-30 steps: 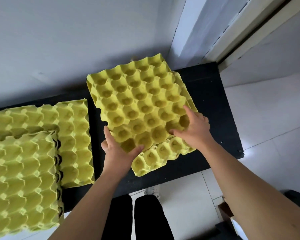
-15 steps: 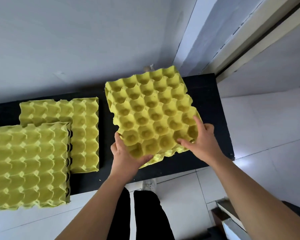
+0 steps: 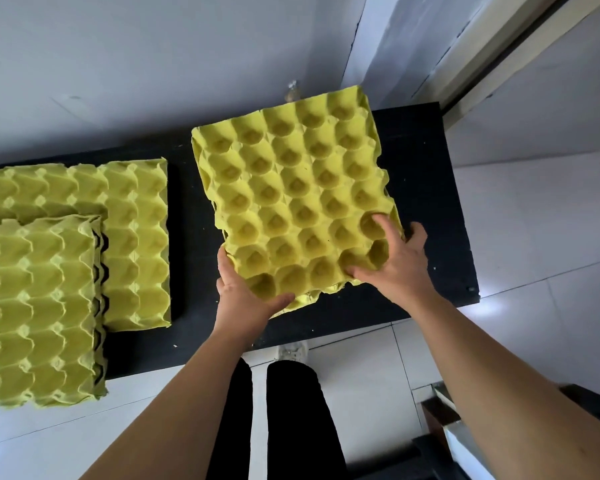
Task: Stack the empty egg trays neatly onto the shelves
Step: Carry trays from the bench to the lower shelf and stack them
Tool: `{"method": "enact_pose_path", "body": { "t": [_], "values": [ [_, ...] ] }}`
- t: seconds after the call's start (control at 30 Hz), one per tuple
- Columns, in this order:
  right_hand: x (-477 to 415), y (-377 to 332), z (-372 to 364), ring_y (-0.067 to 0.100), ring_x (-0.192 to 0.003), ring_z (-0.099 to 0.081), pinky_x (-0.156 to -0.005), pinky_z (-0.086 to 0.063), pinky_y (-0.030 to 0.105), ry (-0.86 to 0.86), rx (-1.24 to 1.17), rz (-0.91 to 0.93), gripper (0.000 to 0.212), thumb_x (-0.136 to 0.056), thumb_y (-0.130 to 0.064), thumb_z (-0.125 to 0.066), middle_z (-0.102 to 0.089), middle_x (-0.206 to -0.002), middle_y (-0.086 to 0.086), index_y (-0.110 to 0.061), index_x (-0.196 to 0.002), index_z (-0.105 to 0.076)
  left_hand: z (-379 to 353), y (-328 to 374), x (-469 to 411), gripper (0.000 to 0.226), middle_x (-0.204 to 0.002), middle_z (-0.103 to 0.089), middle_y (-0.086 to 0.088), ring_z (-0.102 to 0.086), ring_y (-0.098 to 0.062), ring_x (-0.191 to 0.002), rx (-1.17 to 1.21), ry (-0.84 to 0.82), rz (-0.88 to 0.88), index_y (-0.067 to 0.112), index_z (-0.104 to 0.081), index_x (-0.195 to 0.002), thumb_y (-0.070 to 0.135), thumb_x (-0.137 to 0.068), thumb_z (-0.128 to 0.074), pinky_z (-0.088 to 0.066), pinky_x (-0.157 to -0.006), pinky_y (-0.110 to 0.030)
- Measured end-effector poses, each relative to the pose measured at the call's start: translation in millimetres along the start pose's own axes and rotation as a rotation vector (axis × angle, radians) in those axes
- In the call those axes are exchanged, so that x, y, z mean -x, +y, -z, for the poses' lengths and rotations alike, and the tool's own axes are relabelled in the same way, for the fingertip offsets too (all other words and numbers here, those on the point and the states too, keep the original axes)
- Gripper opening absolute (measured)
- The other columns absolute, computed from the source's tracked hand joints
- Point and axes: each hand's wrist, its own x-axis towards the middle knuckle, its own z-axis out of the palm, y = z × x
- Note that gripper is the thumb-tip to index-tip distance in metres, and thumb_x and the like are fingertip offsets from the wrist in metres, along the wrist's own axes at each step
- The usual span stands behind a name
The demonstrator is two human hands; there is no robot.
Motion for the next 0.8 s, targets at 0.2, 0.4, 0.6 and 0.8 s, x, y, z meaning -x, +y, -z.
{"method": "enact_pose_path", "body": {
  "t": [0.2, 0.4, 0.6, 0.8],
  "values": [
    [15, -19, 21, 0.038, -0.137, -0.022, -0.108, -0.028, 0.061, -0.001, -0.028, 0.024, 0.101, -0.061, -0.061, -0.079, -0.023, -0.149, 0.017, -0.051, -0.141, -0.018, 14, 14, 21, 0.127, -0.154, -0.019, -0.007, -0.035, -0.012, -0.122, 0.052, 0.057, -0.052, 0.035, 0.010, -0.154, 0.026, -0.071, -0.087, -0.027, -0.094, -0.026],
    [33, -40, 41, 0.031, -0.135, -0.022, -0.106, -0.034, 0.052, -0.013, -0.136, 0.040, 0.098, -0.058, -0.062, -0.080, -0.026, -0.144, 0.012, -0.051, -0.139, -0.025, 37, 28, 39, 0.129, -0.155, -0.021, -0.004, -0.031, -0.019, -0.138, 0.057, 0.093, -0.075, 0.032, 0.004, -0.155, 0.031, -0.066, -0.089, -0.028, -0.104, -0.030],
    [68, -76, 73, 0.031, -0.134, -0.024, -0.105, -0.036, 0.051, 0.004, -0.171, 0.097, 0.097, -0.057, -0.063, -0.079, -0.030, -0.142, 0.013, -0.050, -0.138, -0.028, 76, 50, 83, 0.130, -0.156, -0.019, -0.006, -0.026, -0.021, -0.142, 0.076, 0.139, -0.124, 0.034, 0.002, -0.155, 0.030, -0.064, -0.090, -0.028, -0.109, -0.037],
    [117, -136, 107, 0.028, -0.134, -0.025, -0.104, -0.036, 0.048, 0.011, -0.123, 0.197, 0.094, -0.058, -0.066, -0.077, -0.032, -0.140, 0.011, -0.052, -0.137, -0.028, 132, 61, 139, 0.131, -0.155, -0.022, -0.006, -0.031, -0.022, -0.139, 0.120, 0.214, -0.166, 0.037, -0.001, -0.155, 0.036, -0.059, -0.091, -0.030, -0.110, -0.039]
  ]
}}
